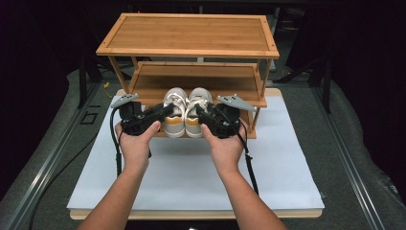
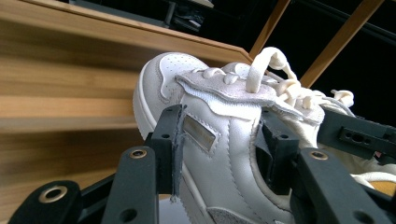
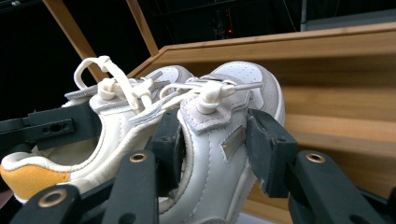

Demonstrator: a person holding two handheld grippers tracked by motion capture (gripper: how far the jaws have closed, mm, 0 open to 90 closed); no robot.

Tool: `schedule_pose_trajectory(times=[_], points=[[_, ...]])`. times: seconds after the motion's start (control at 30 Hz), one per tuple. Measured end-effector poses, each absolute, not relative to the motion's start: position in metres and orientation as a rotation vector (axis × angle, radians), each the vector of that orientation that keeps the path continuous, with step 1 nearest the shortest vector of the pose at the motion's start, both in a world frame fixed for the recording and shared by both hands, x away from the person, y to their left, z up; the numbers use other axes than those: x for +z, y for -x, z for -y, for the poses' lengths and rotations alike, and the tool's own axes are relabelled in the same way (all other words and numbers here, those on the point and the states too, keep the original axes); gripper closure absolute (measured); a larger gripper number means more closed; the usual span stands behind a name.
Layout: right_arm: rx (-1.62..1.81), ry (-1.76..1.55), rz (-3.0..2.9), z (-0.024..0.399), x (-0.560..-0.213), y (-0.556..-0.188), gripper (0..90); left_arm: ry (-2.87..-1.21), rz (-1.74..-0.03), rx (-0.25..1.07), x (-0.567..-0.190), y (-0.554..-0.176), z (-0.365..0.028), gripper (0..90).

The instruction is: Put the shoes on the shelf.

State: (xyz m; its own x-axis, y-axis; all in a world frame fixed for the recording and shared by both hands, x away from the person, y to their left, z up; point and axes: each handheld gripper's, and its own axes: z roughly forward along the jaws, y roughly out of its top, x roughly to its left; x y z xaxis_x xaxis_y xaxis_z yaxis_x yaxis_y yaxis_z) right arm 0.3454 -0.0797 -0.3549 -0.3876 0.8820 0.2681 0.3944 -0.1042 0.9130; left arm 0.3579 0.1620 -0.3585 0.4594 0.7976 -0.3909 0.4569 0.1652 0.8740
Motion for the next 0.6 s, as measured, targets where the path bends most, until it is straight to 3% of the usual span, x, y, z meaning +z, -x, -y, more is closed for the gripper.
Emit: schedule_pose_trajectory(times=[0.6], points=[[1.476,-1.431,-1.75,0.081,-0.35,-0.4,57.7,-1.491,-1.193,0.329,-0.354,-0.41,-0.158,57.2]])
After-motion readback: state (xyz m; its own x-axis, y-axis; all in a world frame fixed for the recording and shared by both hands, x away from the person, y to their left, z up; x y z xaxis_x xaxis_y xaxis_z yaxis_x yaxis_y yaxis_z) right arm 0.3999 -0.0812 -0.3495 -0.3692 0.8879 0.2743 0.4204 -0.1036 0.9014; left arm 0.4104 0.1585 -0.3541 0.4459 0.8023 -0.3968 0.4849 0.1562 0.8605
